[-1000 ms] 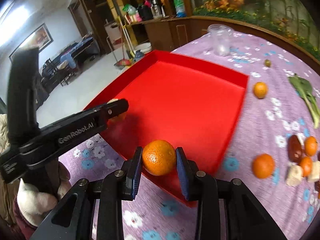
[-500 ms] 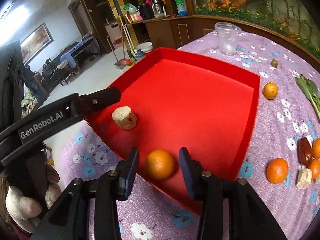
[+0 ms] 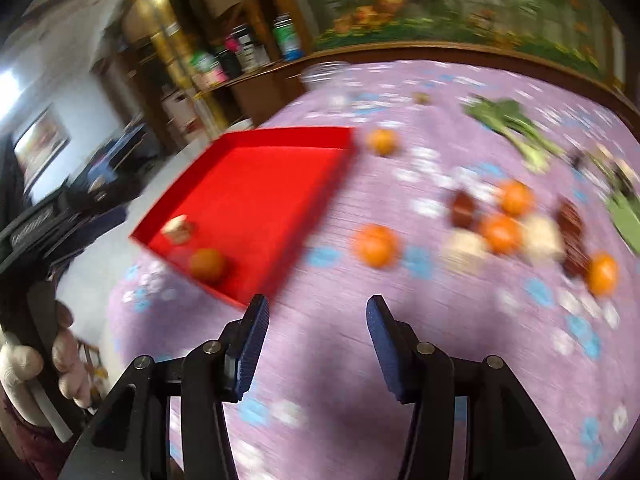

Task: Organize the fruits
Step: 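Grasp an orange with the left tool while the right tool grasps another orange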

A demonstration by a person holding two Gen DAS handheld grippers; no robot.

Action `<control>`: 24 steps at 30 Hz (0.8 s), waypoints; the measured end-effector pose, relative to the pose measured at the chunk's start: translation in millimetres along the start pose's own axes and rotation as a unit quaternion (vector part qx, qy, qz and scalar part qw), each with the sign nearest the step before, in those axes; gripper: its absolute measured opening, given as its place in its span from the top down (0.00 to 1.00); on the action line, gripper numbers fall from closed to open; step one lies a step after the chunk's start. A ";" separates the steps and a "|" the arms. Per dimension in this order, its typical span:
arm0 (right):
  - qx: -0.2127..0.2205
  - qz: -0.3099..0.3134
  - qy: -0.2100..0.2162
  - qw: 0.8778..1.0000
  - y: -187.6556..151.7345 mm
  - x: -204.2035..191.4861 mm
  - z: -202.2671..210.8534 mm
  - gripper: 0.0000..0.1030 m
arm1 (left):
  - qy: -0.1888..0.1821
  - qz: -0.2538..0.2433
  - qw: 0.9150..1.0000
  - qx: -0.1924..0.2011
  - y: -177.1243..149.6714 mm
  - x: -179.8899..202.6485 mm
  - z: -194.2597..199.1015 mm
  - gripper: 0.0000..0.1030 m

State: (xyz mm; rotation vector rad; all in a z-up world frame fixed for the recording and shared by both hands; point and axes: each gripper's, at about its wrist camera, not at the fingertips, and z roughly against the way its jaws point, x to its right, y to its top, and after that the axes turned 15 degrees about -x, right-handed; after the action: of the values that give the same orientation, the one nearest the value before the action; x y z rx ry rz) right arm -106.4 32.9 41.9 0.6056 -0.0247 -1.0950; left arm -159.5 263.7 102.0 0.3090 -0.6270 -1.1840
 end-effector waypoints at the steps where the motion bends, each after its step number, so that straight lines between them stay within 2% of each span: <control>1: 0.004 -0.021 -0.004 1.000 -5.5 17.9 8.4 0.46 | -0.004 -0.016 1.000 -0.007 -1.8 13.6 -3.9 0.30; 7: 0.035 -0.094 -0.027 0.995 -27.6 88.4 44.6 0.46 | -0.015 -0.097 0.994 -0.048 -12.6 75.4 -33.8 0.30; 12: 0.058 -0.123 -0.049 0.990 -34.9 125.8 63.7 0.46 | 0.000 -0.163 0.983 -0.084 -24.9 116.5 -70.1 0.30; 19: 0.060 -0.150 -0.077 0.984 -28.0 167.3 66.1 0.46 | 0.022 -0.177 0.976 -0.121 -18.3 131.6 -115.1 0.30; 24: 0.049 -0.152 -0.085 0.984 -14.0 181.6 53.9 0.46 | 0.028 -0.183 0.975 -0.127 -13.2 135.7 -128.6 0.30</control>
State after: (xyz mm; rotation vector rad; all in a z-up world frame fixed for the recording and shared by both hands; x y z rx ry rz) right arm -48.5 -147.7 31.2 0.6149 -0.1379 -1.4472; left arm -60.0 120.8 32.6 0.2451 -0.3708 -1.5864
